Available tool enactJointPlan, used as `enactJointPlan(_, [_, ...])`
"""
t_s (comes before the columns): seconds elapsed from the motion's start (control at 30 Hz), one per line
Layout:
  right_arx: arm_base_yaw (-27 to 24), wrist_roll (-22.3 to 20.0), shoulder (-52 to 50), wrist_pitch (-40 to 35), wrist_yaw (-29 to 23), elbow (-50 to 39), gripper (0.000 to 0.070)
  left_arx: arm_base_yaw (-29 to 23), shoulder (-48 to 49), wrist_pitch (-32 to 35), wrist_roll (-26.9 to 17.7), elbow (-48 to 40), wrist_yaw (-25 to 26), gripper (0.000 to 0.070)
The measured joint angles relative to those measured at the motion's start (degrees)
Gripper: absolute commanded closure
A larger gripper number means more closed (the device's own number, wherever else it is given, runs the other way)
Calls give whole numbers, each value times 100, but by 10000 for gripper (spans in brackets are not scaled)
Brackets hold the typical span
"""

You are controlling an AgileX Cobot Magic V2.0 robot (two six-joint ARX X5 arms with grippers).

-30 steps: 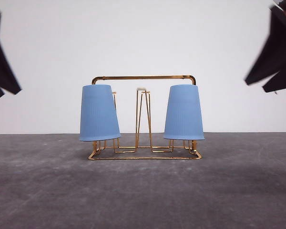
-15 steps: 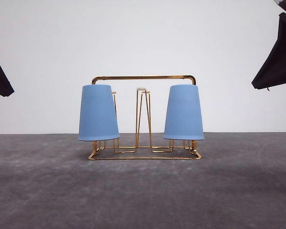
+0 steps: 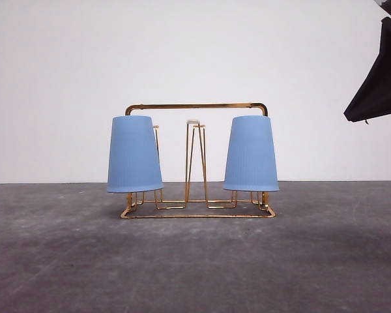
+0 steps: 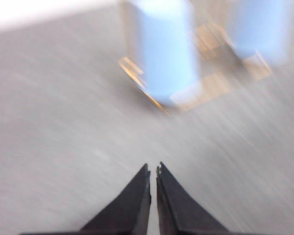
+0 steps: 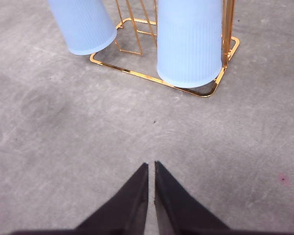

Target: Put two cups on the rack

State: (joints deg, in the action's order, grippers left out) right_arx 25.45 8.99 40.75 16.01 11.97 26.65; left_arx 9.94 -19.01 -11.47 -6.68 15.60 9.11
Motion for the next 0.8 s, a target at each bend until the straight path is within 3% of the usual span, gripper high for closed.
enactJointPlan(0.17, [0,0,0,-1,1,0,682,-628,1089,417,319,-746,-385,700])
enactJointPlan(0.33, [0,0,0,-1,1,0,682,-758,1656,394,394,-1252,-877,700])
enactJointPlan(0.8, [0,1,0,-1,0,0,682,-755,1880,313,481,-1408,-914,700])
